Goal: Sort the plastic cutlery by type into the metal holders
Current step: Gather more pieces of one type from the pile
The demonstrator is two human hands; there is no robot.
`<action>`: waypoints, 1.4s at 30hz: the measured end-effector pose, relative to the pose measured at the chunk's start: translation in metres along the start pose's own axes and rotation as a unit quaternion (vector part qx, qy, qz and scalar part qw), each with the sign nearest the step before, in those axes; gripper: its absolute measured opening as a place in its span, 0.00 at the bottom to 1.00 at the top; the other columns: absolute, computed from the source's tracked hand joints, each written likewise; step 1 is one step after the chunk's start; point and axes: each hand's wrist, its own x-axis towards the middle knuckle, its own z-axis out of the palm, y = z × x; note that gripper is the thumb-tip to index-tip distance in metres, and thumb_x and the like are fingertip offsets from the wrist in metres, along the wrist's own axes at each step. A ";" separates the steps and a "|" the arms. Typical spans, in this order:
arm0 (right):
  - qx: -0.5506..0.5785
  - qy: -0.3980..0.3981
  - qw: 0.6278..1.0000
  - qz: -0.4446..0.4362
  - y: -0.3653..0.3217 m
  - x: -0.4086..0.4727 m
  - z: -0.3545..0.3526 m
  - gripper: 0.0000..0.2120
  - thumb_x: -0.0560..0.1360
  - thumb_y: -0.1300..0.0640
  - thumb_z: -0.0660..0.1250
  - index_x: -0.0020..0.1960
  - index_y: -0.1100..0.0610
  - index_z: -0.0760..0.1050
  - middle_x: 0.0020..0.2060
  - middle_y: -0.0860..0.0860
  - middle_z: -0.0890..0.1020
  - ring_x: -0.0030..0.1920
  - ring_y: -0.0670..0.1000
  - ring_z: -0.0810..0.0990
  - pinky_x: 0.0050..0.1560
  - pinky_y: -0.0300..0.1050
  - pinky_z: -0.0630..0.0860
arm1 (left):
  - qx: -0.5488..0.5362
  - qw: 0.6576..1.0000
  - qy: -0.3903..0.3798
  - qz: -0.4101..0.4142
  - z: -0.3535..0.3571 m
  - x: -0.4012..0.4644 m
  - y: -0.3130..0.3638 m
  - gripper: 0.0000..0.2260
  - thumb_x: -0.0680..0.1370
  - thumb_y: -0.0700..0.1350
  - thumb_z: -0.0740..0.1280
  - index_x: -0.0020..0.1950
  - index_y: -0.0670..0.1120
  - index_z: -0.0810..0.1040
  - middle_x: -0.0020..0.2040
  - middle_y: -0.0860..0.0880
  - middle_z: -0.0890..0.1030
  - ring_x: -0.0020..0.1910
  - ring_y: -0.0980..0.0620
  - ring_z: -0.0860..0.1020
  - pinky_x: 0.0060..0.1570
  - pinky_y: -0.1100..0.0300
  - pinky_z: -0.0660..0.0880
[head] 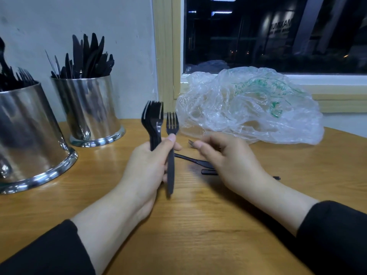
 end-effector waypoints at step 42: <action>-0.106 0.080 0.991 0.023 0.018 0.010 -0.022 0.05 0.84 0.55 0.57 0.54 0.52 0.72 0.34 0.49 0.77 0.34 0.50 0.74 0.35 0.51 0.68 | -0.039 0.999 0.024 -0.001 -0.003 0.003 -0.002 0.13 0.80 0.54 0.70 0.46 0.46 0.72 0.30 0.52 0.66 0.28 0.53 0.64 0.27 0.59 0.62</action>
